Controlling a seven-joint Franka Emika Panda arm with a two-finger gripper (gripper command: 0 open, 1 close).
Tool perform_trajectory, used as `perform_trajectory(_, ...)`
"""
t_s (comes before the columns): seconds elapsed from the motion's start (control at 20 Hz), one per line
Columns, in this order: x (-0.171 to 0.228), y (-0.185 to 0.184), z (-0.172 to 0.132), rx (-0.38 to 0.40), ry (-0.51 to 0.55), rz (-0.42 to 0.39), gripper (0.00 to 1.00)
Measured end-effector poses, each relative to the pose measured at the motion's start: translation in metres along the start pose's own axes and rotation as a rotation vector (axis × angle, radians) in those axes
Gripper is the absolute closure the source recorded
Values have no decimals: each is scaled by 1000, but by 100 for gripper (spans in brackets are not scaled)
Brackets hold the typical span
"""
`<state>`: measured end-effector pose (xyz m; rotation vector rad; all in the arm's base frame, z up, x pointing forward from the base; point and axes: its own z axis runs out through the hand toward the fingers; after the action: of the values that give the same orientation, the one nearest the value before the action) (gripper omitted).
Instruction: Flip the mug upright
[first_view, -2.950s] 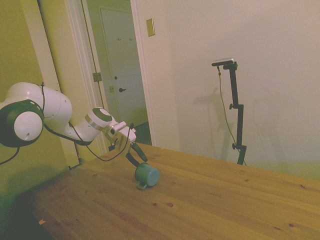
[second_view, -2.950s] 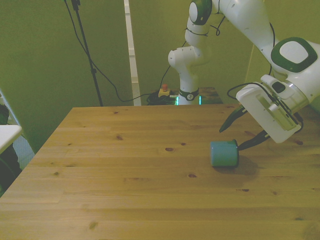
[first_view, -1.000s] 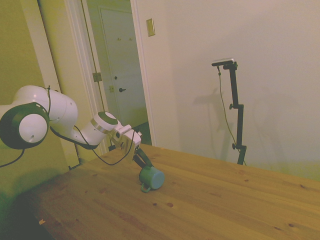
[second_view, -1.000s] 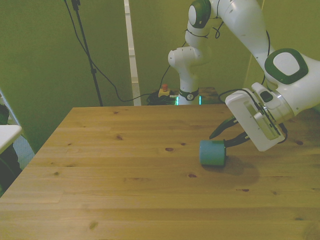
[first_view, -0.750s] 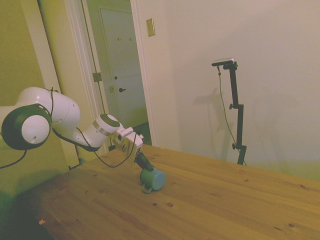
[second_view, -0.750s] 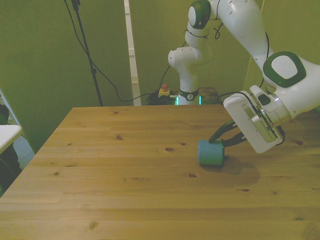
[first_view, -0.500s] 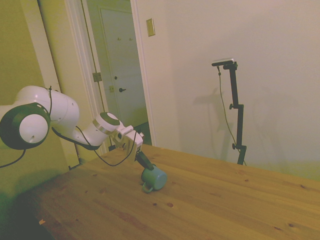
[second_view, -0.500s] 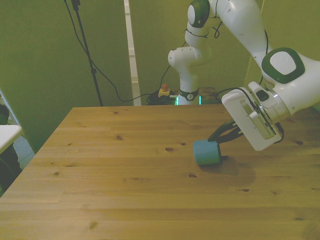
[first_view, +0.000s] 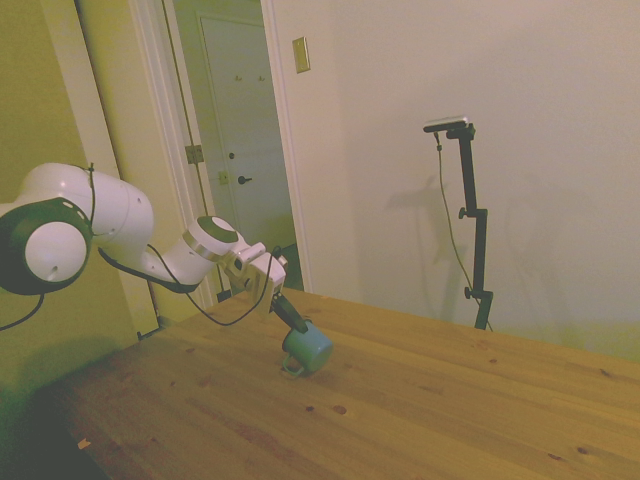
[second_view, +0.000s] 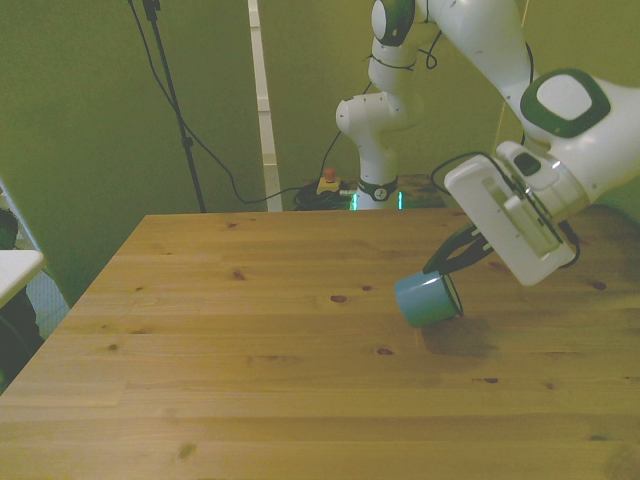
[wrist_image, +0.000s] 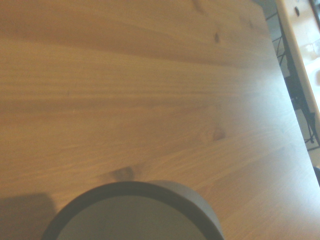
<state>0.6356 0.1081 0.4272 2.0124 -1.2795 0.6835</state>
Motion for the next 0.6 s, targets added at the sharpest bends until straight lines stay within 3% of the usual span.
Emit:
perform_trajectory(0.2,37,29,-22,177,-93,81,100)
perform_trajectory(0.6,56,44,15,507,-384,115,100)
